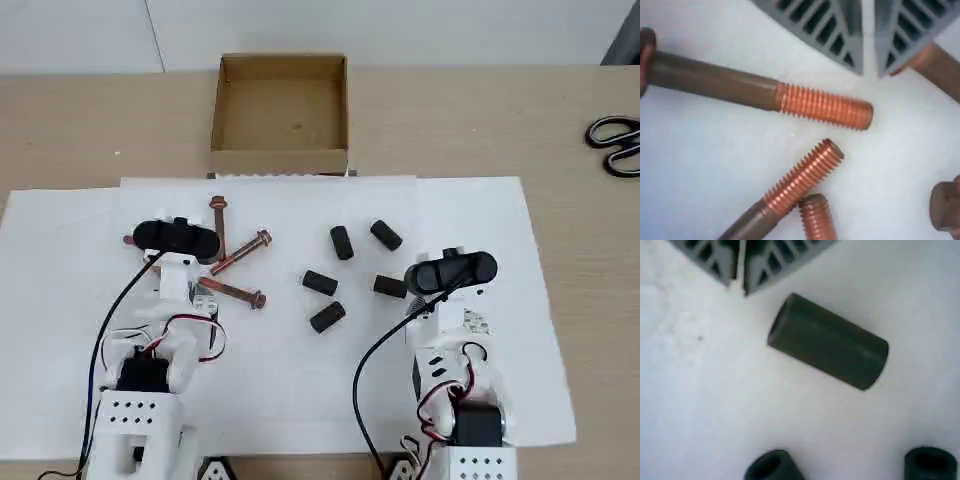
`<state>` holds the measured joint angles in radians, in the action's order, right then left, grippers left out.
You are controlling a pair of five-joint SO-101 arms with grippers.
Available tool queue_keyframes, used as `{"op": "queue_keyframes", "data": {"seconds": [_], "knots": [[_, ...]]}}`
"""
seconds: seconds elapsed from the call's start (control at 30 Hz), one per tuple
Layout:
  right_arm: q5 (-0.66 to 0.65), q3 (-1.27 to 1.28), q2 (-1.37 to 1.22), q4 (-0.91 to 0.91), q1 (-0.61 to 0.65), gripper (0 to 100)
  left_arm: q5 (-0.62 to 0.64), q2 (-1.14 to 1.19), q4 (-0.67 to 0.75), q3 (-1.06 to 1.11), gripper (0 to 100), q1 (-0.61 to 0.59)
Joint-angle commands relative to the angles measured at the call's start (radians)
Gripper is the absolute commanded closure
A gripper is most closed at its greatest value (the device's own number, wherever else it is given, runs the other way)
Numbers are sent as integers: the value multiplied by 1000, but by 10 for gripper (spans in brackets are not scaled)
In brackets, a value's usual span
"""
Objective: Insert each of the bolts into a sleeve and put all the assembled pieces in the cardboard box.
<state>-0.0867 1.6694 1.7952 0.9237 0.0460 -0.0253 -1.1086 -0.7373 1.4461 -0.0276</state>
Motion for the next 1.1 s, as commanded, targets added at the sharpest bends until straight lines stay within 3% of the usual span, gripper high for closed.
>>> {"op": "queue_keyframes", "data": {"seconds": [0.0, 0.63, 0.8, 1.07], "knots": [[-11, 15, 19, 7, -1, 995, -3, -9, 18, -5, 994, -5], [-11, 15, 19, 7, 1, 995, -3, -9, 14, -5, 994, 2], [-12, 15, 19, 4, 76, 995, -3, -9, 14, -5, 994, 2], [-14, 15, 19, 2, 84, 995, 2, -9, 14, -5, 994, 2]]}}
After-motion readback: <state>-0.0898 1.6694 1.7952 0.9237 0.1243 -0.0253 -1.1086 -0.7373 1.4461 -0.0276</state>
